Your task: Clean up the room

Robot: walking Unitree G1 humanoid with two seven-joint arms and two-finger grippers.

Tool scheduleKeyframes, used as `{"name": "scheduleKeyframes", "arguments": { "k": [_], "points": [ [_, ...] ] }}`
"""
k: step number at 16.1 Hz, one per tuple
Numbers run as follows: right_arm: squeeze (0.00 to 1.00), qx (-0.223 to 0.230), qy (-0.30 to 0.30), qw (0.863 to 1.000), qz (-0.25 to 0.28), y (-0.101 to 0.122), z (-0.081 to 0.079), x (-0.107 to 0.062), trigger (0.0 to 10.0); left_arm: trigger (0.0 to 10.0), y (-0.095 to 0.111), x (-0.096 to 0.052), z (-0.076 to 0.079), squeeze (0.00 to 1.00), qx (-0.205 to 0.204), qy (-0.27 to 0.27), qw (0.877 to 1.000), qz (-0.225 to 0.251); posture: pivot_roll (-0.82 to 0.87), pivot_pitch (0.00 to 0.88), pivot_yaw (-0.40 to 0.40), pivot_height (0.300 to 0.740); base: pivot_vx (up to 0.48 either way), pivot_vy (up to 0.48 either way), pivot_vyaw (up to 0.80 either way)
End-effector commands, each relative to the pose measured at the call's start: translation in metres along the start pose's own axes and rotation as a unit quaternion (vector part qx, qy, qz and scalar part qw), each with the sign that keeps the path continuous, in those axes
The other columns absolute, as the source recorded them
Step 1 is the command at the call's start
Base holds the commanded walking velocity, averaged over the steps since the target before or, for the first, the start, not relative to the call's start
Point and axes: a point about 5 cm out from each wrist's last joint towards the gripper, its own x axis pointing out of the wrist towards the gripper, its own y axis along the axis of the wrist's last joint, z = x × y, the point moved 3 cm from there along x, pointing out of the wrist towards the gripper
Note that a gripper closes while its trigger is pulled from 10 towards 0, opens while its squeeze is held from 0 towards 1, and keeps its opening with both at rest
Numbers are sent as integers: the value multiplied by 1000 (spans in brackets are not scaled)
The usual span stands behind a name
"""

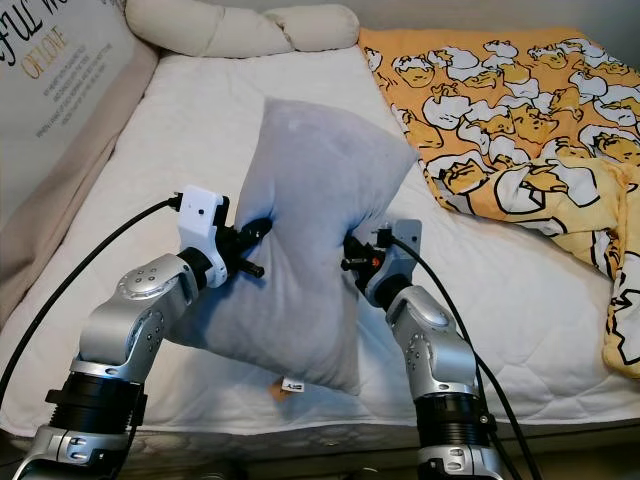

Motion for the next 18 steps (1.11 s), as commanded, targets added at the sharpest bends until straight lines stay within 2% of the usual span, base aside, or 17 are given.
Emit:
{"name": "scheduleKeyframes", "arguments": {
  "k": [1, 7, 18],
  "points": [
    [0, -6, 21, 1000, 14, 7, -13, 4, 10000, 10000, 12, 3, 5, 0, 12, -7, 1000, 22, -15, 0, 34, 740, 0, 304, -438],
    [0, -19, 20, 1000, 12, 7, -14, 7, 10000, 10000, 11, 3, 1, 0, 24, 3, 1000, 20, 0, 0, 20, 740, 0, 310, 0],
    [0, -16, 12, 1000, 17, 9, -12, 11, 10000, 10000, 12, 7, -2, 0, 28, 4, 999, 14, -9, 0, 39, 740, 0, 306, 0]
  ]
}}
